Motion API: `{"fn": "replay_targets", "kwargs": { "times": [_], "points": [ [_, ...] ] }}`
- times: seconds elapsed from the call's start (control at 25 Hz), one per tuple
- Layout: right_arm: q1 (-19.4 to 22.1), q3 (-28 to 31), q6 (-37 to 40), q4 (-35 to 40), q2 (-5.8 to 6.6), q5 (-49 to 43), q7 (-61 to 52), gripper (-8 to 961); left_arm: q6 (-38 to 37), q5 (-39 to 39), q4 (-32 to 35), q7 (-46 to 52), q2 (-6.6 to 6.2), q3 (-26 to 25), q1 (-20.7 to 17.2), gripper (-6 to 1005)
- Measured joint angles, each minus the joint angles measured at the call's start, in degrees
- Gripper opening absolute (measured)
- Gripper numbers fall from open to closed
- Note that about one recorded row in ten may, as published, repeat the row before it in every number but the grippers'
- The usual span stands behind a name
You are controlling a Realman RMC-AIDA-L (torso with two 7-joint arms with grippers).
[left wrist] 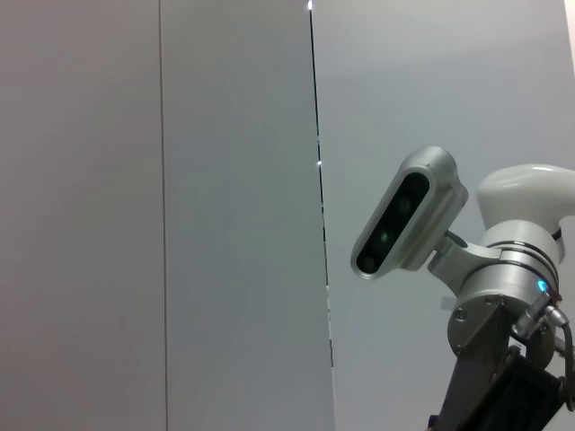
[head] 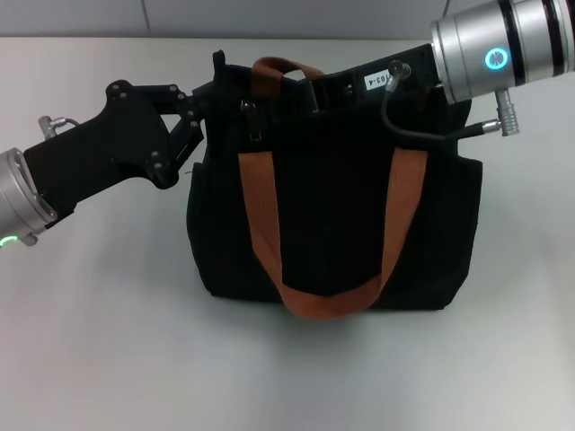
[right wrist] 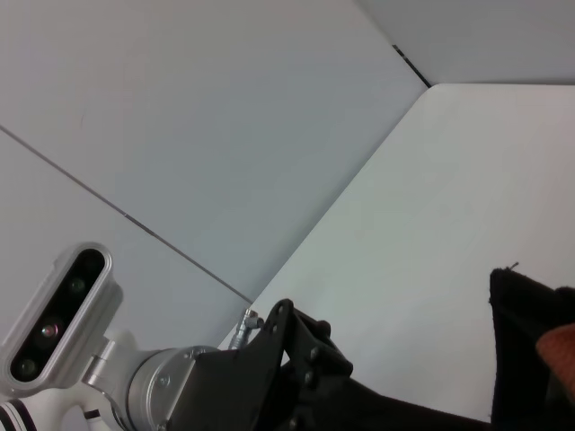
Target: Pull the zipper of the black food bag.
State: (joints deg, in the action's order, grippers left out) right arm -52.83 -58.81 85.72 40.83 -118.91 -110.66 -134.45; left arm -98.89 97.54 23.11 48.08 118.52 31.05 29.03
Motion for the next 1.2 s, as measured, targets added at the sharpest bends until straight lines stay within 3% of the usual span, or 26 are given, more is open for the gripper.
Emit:
{"fn": "replay_targets", "kwargs": {
  "times": [0.72, 1.2],
  "points": [
    [0.2, -0.3, 0.5, 5.2, -0.01, -4.6, -4.5, -3, 0.0, -0.3, 0.0, 0.0, -0.07, -0.3, -0.7, 25],
    [6.0, -5.3, 0.5, 18.9, -0.32, -9.0, -14.3, -3, 0.0, -1.2, 0.4, 0.0, -0.23, -0.3, -1.4, 25]
  ]
}}
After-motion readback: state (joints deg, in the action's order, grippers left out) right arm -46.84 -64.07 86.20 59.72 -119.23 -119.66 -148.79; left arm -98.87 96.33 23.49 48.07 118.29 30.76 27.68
